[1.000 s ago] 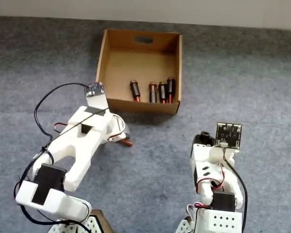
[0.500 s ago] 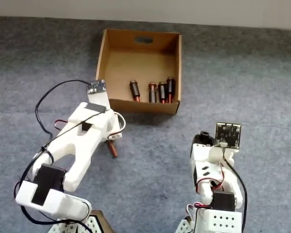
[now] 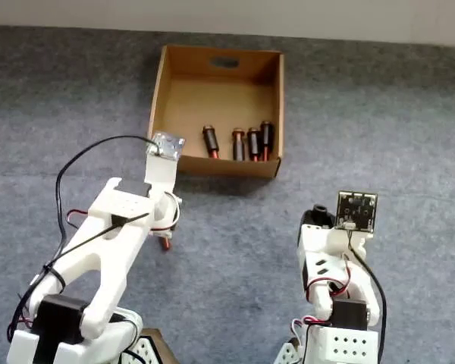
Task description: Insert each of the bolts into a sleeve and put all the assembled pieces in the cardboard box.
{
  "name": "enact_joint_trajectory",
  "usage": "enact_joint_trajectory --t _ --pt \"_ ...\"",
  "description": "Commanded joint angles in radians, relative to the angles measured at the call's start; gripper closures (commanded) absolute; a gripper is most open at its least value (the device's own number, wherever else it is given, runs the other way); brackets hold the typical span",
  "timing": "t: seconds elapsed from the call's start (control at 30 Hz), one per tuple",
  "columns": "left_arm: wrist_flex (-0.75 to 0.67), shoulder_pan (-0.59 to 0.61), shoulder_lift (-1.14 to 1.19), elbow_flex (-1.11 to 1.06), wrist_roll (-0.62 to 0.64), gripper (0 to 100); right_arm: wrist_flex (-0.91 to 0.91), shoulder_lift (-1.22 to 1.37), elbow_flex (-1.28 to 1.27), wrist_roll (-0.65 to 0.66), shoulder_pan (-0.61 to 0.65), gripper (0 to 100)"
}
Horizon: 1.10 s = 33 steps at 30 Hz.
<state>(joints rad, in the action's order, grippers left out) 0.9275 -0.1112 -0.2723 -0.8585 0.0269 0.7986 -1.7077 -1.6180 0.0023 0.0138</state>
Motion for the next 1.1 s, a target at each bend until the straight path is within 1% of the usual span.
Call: enact_joint_trajectory --t 0.0,0.13,0.2,0.27,0.37,0.6,0.73,0.8,0.9,0.97,1.07 --pt "-0.034 0.013 -0.039 0.001 0.107 90 -0.007 -0.015 0.005 -0.008 -0.005 99.3" --pt "-0.038 0.013 -0.039 0.004 0.354 80 -0.007 -0.015 0.005 -0.008 -0.005 99.3" --pt "-0.060 0.013 -0.038 0.007 0.420 79 -0.007 -0.015 0.005 -0.008 -0.005 99.3" --pt "-0.110 0.018 -0.035 0.001 0.443 80 -0.007 -0.015 0.005 -0.008 -0.005 99.3" --pt "-0.138 0.038 0.015 0.013 0.443 82 -0.007 -0.015 0.005 -0.008 -0.005 99.3" --pt "-0.137 0.041 0.213 0.108 0.436 82 -0.007 -0.015 0.005 -0.008 -0.005 99.3" --pt "-0.124 0.036 0.202 0.128 0.436 82 -0.007 -0.015 0.005 -0.008 -0.005 99.3" --pt "-0.123 0.035 0.177 0.125 0.436 86 -0.007 -0.015 0.005 -0.008 -0.005 99.3" --pt "-0.121 0.035 0.131 0.120 0.434 100 -0.007 -0.015 0.005 -0.008 -0.005 99.3" --pt "-0.112 0.031 0.105 0.108 0.399 98 -0.007 -0.015 0.005 -0.008 -0.005 99.3" --pt "-0.100 -0.005 0.079 0.073 0.313 99 -0.007 -0.015 0.005 -0.008 -0.005 99.3"
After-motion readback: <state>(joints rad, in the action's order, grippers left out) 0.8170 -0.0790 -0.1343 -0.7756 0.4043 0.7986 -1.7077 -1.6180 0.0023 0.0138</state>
